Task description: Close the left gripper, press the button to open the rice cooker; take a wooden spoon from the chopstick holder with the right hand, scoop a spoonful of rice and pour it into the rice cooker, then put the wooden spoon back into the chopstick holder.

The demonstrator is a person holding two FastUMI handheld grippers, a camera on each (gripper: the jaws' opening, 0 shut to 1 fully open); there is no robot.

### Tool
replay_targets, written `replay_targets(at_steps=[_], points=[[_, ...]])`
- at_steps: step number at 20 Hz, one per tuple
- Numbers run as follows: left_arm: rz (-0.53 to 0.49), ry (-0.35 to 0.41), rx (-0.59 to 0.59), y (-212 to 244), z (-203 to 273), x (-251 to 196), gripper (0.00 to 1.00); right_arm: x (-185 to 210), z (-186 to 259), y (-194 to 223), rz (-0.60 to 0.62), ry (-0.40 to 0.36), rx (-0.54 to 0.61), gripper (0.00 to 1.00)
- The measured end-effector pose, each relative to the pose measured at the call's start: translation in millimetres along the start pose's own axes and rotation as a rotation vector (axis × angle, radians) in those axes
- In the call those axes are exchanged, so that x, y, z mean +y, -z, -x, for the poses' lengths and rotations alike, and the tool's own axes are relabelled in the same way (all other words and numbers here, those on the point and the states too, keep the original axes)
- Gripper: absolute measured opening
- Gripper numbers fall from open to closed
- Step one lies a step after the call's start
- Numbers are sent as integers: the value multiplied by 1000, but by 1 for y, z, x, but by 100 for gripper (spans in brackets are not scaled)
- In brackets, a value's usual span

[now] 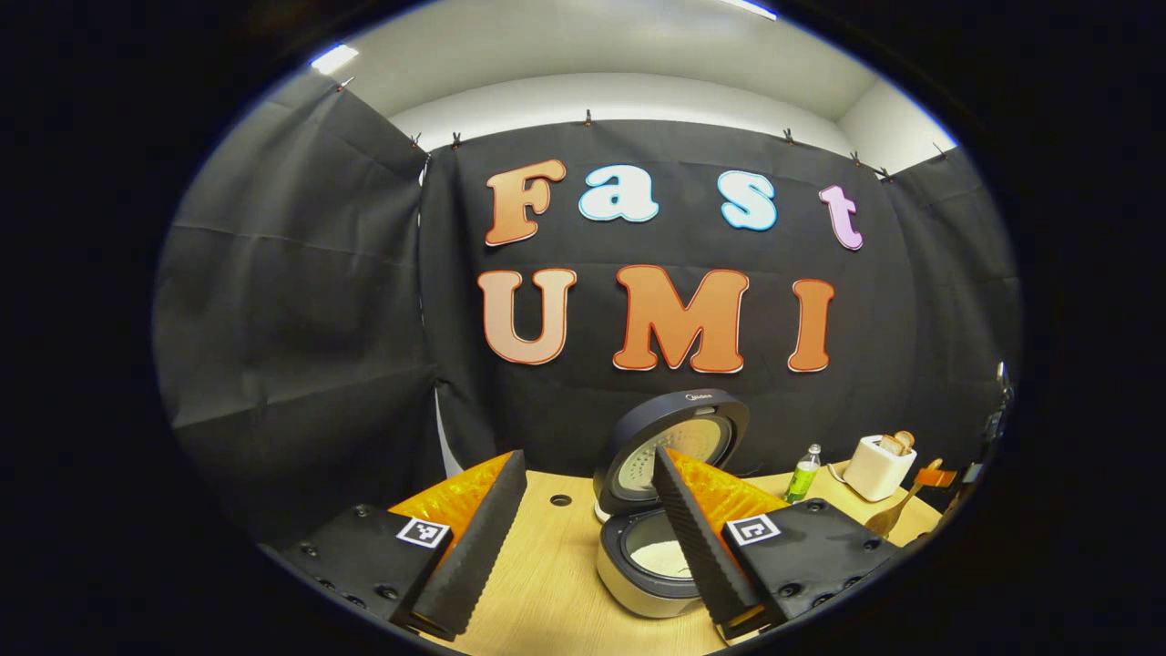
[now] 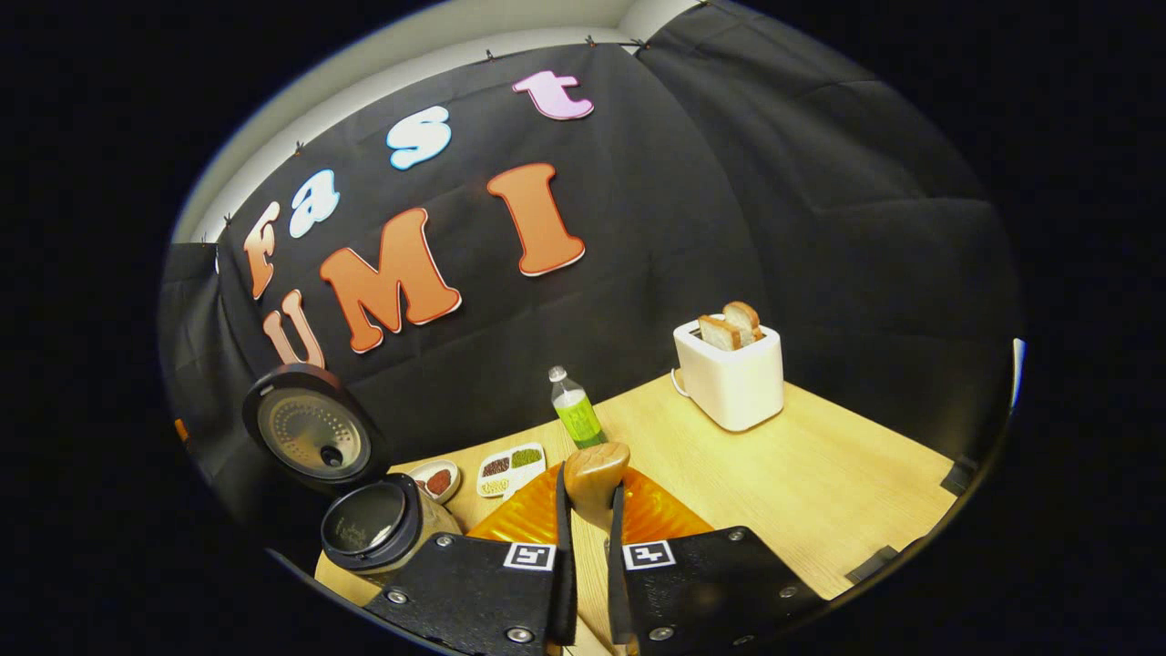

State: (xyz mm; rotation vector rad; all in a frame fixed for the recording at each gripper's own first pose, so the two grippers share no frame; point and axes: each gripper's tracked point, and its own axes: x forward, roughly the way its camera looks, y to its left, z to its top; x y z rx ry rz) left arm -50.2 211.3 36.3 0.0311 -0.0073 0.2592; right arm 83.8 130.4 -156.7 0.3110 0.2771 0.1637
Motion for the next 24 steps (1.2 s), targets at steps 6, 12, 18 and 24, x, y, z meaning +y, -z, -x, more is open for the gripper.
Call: replay_targets(at_steps=[6, 12, 18, 24], points=[[-22, -33, -22, -9, 11, 0, 95, -11, -21, 35, -13, -16, 73, 13], [-10, -19, -8, -5, 14, -11, 94, -25, -23, 40, -78, -37, 92, 21], [-15, 1, -6, -3, 11, -33, 98, -61, -14, 19, 54, 51, 80, 87], [-18, -1, 0, 0, 5, -55, 94, -92, 12, -23, 183, 141, 62, 95]])
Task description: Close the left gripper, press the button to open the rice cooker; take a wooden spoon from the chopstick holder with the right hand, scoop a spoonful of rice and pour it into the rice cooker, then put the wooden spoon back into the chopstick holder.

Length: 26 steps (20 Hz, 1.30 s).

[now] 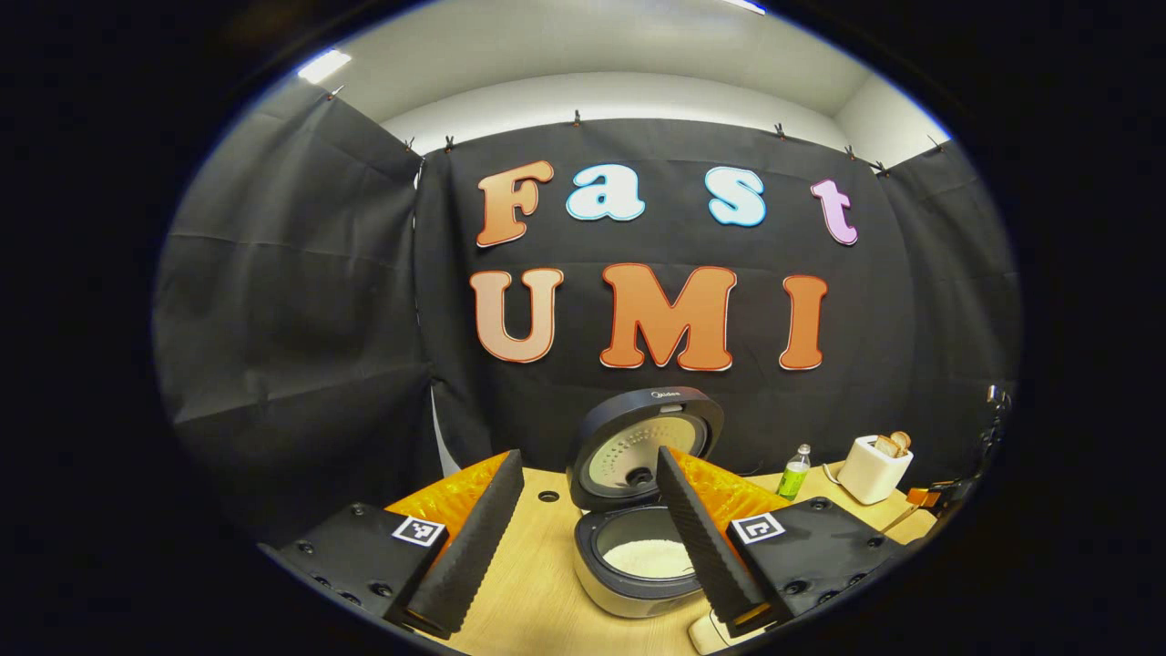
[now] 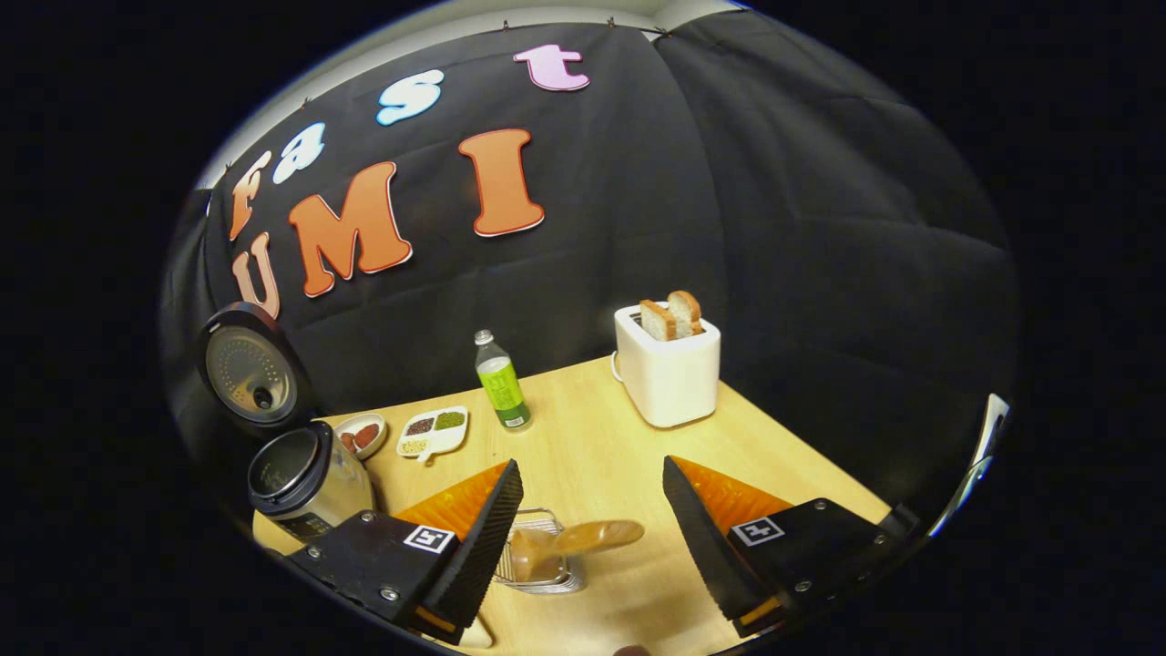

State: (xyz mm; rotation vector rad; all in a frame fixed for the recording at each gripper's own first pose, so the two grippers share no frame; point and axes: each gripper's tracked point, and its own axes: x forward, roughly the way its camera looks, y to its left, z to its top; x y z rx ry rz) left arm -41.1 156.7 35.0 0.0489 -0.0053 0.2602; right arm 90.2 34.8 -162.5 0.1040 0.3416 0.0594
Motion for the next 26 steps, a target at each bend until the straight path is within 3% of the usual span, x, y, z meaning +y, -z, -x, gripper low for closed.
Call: replay_targets(at_steps=[6, 10, 13, 14, 17, 19, 24, 26], points=[[19, 13, -9, -19, -22, -36, 98, -10, 46, -65, 48, -14, -83, 95], [38, 36, -3, -43, -64, -65, 100, -13, 65, -94, 61, -34, -126, 95], [39, 46, -29, -72, -101, -84, 100, -16, 68, -101, 75, -42, -136, 95], [39, 39, -27, -77, -113, -86, 94, -19, 68, -100, 76, -43, -132, 95], [56, 34, 10, -80, -153, -96, 100, -24, 69, -96, 67, -44, -118, 95], [65, 15, 17, -79, -174, -94, 94, -28, 69, -95, 54, -43, -109, 95], [25, -18, 88, -52, -231, -94, 95, -35, 71, -102, 19, -37, -111, 95], [22, -21, 117, -40, -245, -96, 100, -34, 72, -107, 20, -38, -125, 95]])
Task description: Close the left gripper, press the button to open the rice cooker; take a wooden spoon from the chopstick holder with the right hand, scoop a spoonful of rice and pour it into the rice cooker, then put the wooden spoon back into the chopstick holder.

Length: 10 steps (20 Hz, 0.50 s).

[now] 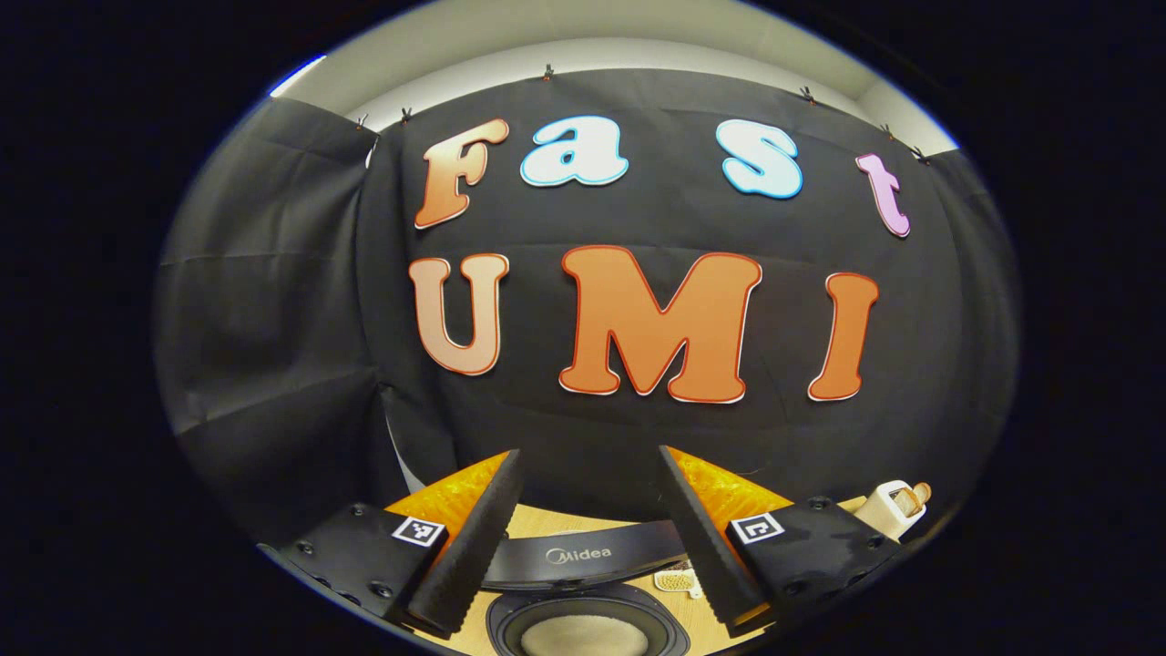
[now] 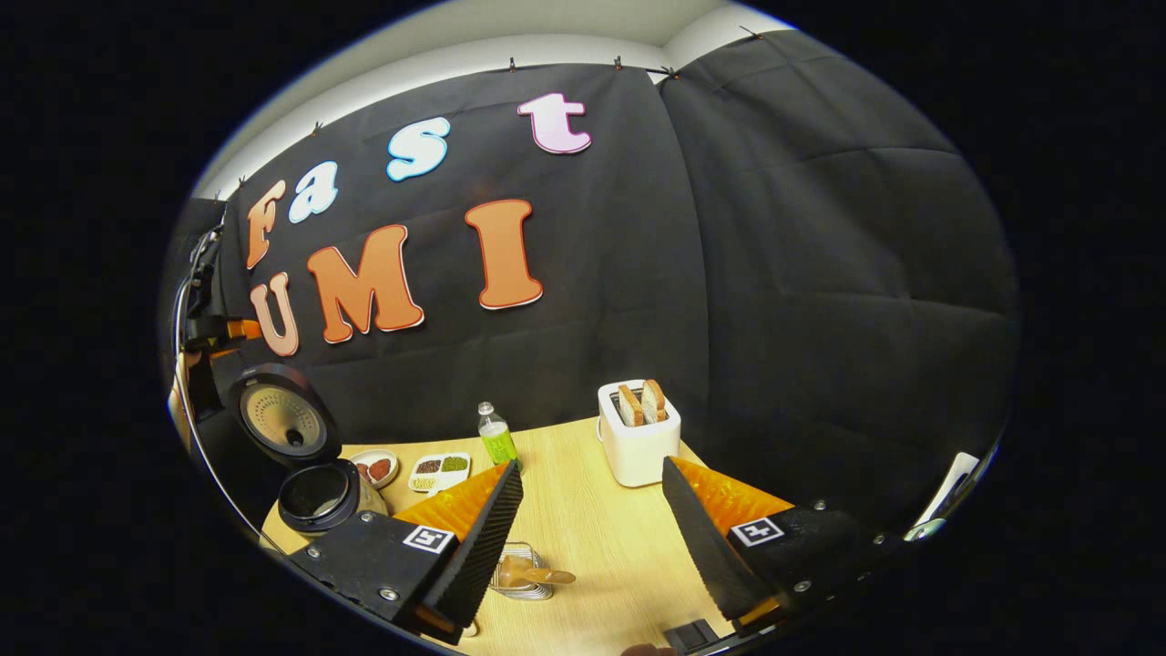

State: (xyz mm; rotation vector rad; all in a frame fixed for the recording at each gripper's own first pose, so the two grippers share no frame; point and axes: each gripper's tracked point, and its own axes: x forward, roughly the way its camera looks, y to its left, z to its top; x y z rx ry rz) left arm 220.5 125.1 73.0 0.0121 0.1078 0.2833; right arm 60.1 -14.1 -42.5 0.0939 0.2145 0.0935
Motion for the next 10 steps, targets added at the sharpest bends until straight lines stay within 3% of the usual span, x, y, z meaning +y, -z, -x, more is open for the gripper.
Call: replay_targets(at_steps=[2, 7, 10], points=[[5, 1, 34, 14, -12, -4, 95, 1, 1, -5, 4, -2, -8, 95], [-6, -28, 95, 43, -14, 5, 96, -1, 3, -3, -11, -8, 0, 95], [-35, -3, 89, 47, -5, 2, 95, -12, 3, 1, 9, 25, -2, 94]])
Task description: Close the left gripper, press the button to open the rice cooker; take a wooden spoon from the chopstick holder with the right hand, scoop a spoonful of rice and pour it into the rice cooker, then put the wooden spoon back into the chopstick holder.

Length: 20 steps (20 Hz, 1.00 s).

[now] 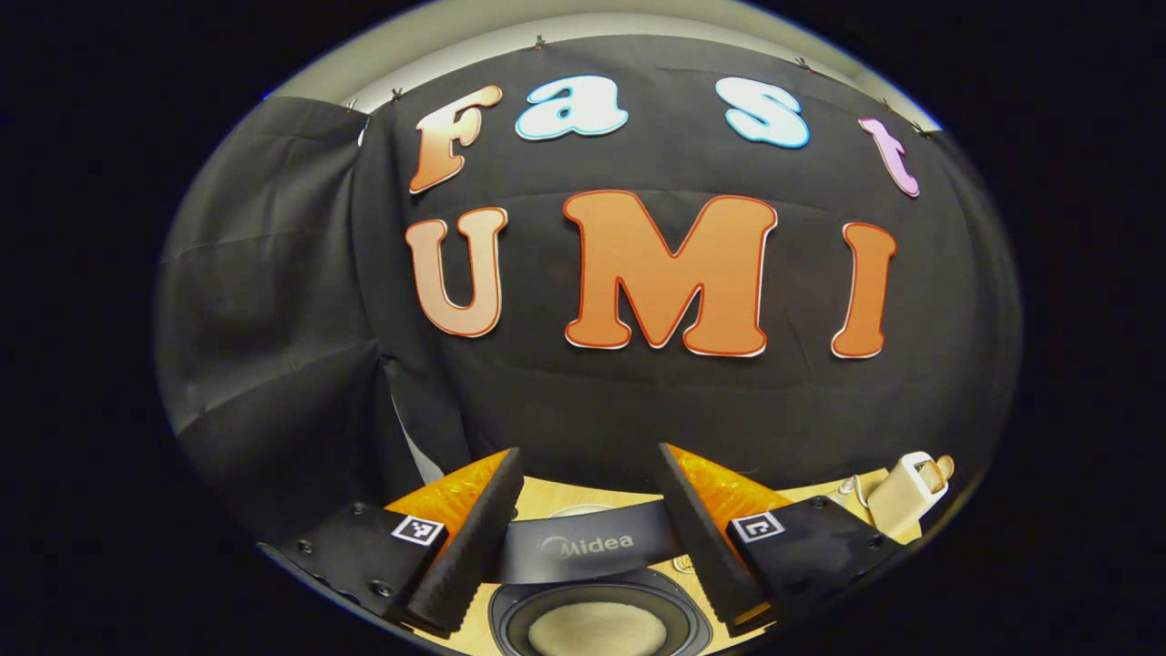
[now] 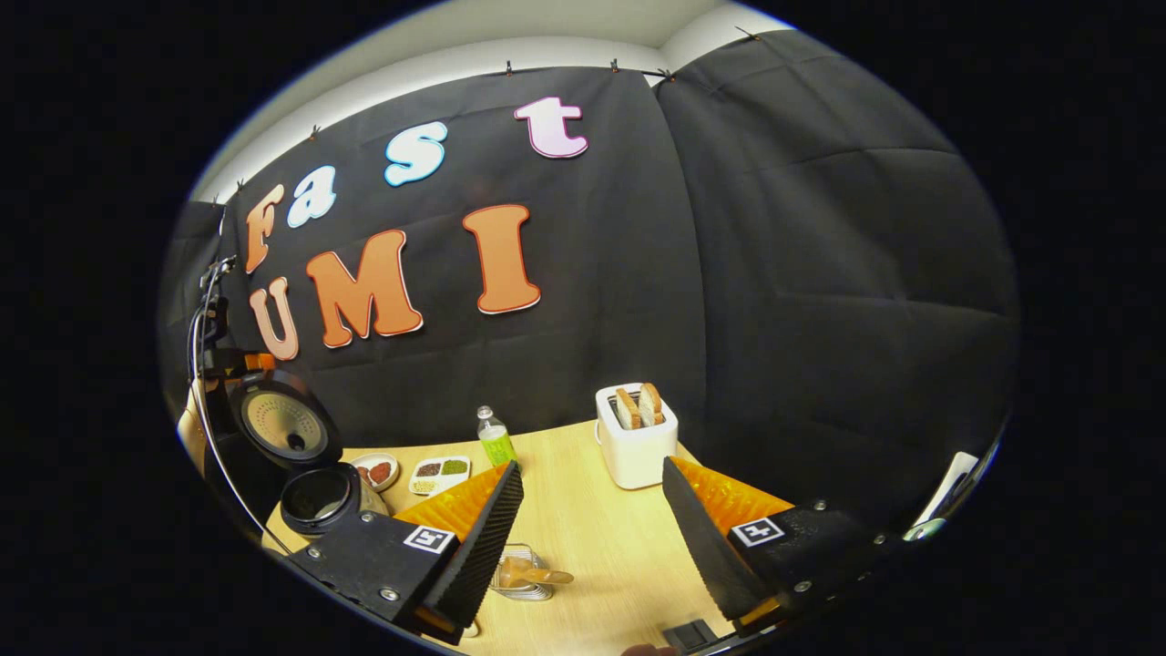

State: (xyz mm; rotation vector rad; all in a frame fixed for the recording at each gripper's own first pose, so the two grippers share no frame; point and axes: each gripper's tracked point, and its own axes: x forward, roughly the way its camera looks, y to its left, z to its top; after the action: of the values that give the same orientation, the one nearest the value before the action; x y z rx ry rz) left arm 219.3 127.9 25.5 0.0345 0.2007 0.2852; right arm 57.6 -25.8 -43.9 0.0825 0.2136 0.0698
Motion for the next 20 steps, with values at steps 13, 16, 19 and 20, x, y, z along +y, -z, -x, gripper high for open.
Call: replay_targets(at_steps=[13, 16, 19, 20], points=[[-30, 46, -26, 24, 53, -16, 99, -2, 14, 10, -18, -45, 22, 95], [105, 126, 163, 73, 57, -33, 100, -3, 17, 11, -18, -53, 25, 95], [83, 66, 189, 122, 68, -23, 100, -10, 18, 11, -22, -51, 25, 95], [91, 73, 211, 138, 74, -28, 100, -13, 18, 11, -22, -48, 26, 95]])
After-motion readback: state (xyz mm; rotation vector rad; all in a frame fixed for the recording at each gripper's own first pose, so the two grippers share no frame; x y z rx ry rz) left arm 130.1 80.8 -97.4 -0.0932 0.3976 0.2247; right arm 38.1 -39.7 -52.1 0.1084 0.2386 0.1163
